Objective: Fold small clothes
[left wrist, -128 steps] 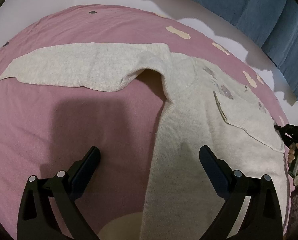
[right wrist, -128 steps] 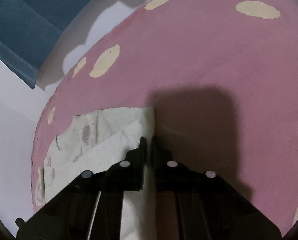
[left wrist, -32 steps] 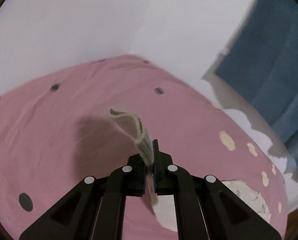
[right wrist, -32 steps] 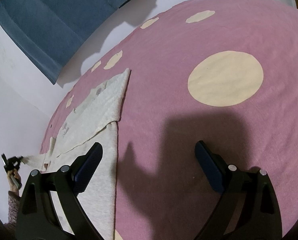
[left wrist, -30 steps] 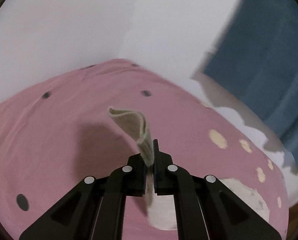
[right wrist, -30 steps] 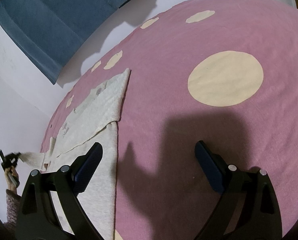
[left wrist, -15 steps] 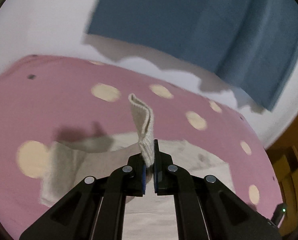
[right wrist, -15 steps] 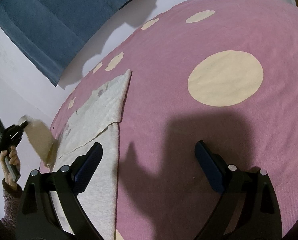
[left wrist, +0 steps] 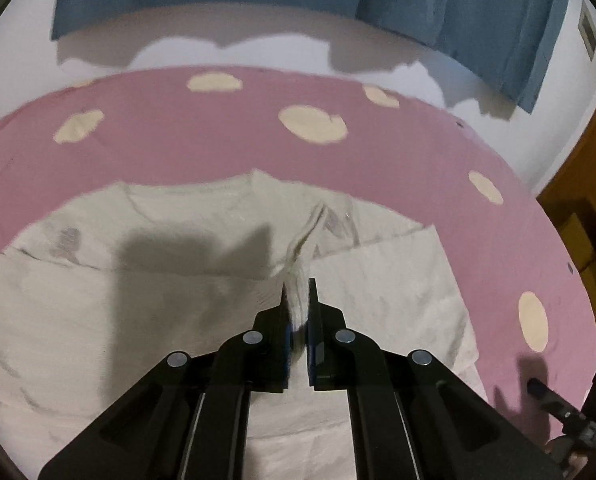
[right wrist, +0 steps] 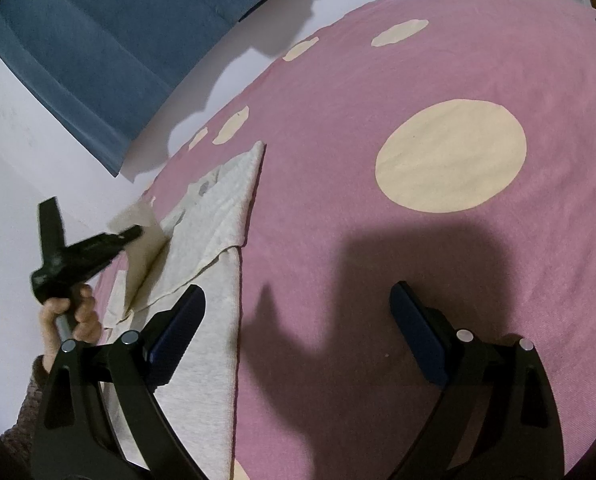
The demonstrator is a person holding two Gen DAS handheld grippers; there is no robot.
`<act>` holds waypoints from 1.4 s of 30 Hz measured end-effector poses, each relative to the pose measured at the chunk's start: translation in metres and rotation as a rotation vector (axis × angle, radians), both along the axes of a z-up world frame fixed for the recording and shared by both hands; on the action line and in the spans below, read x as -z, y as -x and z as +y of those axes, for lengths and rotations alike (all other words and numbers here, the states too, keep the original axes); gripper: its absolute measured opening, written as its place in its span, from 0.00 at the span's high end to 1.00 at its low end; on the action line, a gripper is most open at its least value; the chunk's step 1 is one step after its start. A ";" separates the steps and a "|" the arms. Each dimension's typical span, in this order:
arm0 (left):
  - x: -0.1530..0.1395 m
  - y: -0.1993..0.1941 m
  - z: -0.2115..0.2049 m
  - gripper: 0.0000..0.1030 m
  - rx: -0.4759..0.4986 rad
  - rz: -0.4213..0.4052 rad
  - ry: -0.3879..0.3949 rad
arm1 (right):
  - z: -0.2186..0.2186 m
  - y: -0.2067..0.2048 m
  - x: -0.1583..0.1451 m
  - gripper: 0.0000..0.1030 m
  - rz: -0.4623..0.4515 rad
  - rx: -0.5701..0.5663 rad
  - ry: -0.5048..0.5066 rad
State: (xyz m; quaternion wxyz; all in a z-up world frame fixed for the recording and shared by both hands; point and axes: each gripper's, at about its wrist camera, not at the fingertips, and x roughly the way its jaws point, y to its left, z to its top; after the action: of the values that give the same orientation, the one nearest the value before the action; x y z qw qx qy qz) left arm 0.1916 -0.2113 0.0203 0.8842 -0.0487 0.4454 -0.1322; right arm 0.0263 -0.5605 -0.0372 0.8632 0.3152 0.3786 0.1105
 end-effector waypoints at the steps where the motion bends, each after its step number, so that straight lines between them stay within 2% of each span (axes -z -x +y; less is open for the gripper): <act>1: 0.005 -0.001 -0.004 0.95 0.011 0.008 0.001 | 0.000 0.000 0.000 0.09 0.000 0.000 0.000; 5: 0.017 0.002 -0.023 0.88 0.063 0.026 -0.002 | 0.000 0.000 0.000 0.09 0.000 0.001 0.000; 7: 0.018 0.007 -0.030 0.76 0.102 0.041 0.019 | 0.000 0.000 0.000 0.09 0.000 0.001 0.000; 8: 0.015 0.013 -0.032 0.73 0.125 0.041 0.027 | 0.001 0.001 0.000 0.09 0.000 0.001 0.001; 10: 0.006 0.025 -0.030 0.58 0.151 0.014 0.024 | 0.000 0.000 0.000 0.09 -0.001 0.001 0.001; 13: -0.011 0.047 -0.007 0.54 0.155 -0.030 0.059 | 0.001 0.000 0.000 0.09 -0.002 0.002 0.000; 17: -0.020 0.073 0.056 0.53 0.093 -0.057 0.071 | 0.003 0.001 -0.003 0.09 -0.006 0.005 0.013; 18: -0.018 0.081 0.084 0.53 0.049 -0.056 0.058 | 0.005 0.000 -0.006 0.10 0.003 0.010 0.027; 21: -0.008 0.094 0.141 0.53 -0.061 -0.041 0.012 | 0.012 -0.002 -0.022 0.22 0.014 0.033 0.049; 22: -0.004 0.098 0.158 0.53 -0.099 -0.039 -0.006 | 0.018 -0.004 -0.032 0.22 -0.001 0.028 0.035; 27: 0.016 0.113 0.227 0.53 -0.244 -0.005 -0.074 | 0.068 -0.033 -0.068 0.22 -0.048 -0.086 -0.023; 29: 0.024 0.114 0.243 0.53 -0.290 0.020 -0.070 | 0.099 -0.057 -0.071 0.24 -0.028 -0.151 -0.038; 31: 0.029 0.113 0.251 0.53 -0.312 0.030 -0.065 | 0.125 -0.079 -0.066 0.34 0.005 -0.195 -0.033; 34: 0.038 0.108 0.258 0.53 -0.337 0.046 -0.056 | 0.157 -0.116 -0.046 0.46 0.101 -0.220 -0.043; 39: 0.040 0.102 0.265 0.53 -0.345 0.039 -0.053 | 0.192 -0.153 -0.018 0.47 0.187 -0.193 0.003; 41: 0.042 0.101 0.267 0.53 -0.346 0.043 -0.053 | 0.197 -0.156 -0.012 0.59 0.198 -0.187 0.001; 42: 0.042 0.099 0.267 0.53 -0.346 0.044 -0.052 | 0.201 -0.157 -0.011 0.72 0.198 -0.185 0.020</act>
State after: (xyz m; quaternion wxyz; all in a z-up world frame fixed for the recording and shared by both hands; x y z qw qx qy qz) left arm 0.0924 0.0558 -0.0221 0.8847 -0.1045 0.4530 0.0347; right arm 0.1836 -0.3593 -0.0260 0.8109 0.2797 0.4904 0.1542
